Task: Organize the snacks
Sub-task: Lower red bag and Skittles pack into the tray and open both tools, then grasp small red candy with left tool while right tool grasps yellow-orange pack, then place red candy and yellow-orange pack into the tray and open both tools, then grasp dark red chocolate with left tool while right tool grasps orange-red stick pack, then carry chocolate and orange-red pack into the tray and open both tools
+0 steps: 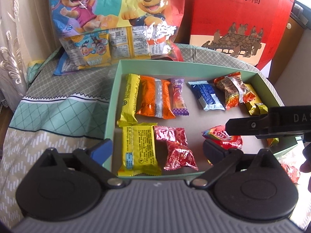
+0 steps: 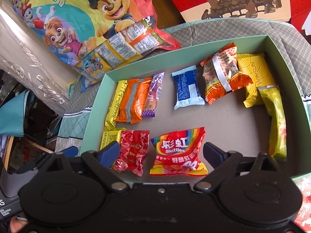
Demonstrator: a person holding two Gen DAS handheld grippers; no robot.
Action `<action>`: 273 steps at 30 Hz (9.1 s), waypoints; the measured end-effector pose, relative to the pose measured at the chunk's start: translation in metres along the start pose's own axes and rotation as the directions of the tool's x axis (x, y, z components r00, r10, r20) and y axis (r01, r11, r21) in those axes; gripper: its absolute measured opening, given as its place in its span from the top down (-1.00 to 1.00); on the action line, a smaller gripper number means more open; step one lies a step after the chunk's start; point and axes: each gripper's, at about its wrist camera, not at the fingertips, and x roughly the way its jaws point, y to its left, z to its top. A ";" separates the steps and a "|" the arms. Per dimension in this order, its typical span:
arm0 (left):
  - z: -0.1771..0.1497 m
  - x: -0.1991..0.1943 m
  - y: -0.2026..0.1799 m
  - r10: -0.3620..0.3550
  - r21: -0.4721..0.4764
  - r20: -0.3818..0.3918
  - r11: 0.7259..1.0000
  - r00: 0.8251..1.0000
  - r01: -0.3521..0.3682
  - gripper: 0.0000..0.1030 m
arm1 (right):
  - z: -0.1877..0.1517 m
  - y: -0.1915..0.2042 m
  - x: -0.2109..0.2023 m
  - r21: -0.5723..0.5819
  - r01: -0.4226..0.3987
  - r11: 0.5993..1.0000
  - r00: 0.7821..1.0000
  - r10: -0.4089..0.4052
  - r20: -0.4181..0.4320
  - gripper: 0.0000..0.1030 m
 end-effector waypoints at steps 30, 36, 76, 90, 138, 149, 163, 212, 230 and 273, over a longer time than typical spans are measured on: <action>-0.079 -0.023 0.010 0.042 0.009 -0.100 0.999 0.994 -0.041 -1.00 | -0.092 -0.013 -0.044 -0.034 0.040 0.999 0.999 -0.040 0.010 -0.64; -0.084 -0.014 0.012 0.051 0.016 -0.122 0.999 0.991 -0.050 -1.00 | -0.109 -0.019 -0.027 -0.065 0.076 0.995 0.996 -0.079 -0.048 0.03; -0.088 -0.016 -0.021 -0.055 0.118 -0.158 0.990 0.986 0.074 0.37 | -0.131 -0.030 -0.041 -0.154 0.122 0.980 0.993 -0.119 0.028 0.35; -0.034 -0.049 -0.041 -0.076 0.133 -0.014 0.988 0.997 0.077 0.37 | -0.075 -0.013 -0.081 -0.134 0.012 0.991 0.988 0.008 0.153 0.35; 0.037 0.032 -0.040 0.067 0.061 -0.002 0.996 0.998 -0.067 -1.00 | 0.023 0.001 0.007 -0.075 0.052 0.996 0.988 -0.041 0.148 -1.00; 0.019 -0.004 -0.053 0.037 0.083 0.010 0.996 0.999 -0.038 -1.00 | -0.001 -0.003 -0.031 -0.072 0.055 0.996 0.986 -0.043 0.160 -1.00; -0.037 -0.024 -0.081 -0.016 0.119 -0.053 0.993 0.998 0.023 -1.00 | -0.058 -0.043 -0.087 -0.035 0.093 0.995 0.981 -0.086 0.175 -1.00; -0.069 0.038 -0.083 0.048 0.113 -0.193 0.993 0.980 -0.026 0.02 | -0.154 -0.088 -0.065 -0.180 0.199 0.963 0.980 -0.199 0.020 0.41; -0.072 -0.001 -0.108 -0.032 0.191 -0.164 0.980 0.986 0.064 0.29 | -0.153 -0.093 -0.081 -0.064 0.129 0.990 0.991 -0.127 0.036 0.69; 0.021 0.057 -0.163 -0.122 0.168 -0.085 0.977 0.989 0.135 0.27 | -0.005 -0.099 -0.042 0.021 0.104 0.994 0.970 -0.106 0.219 0.67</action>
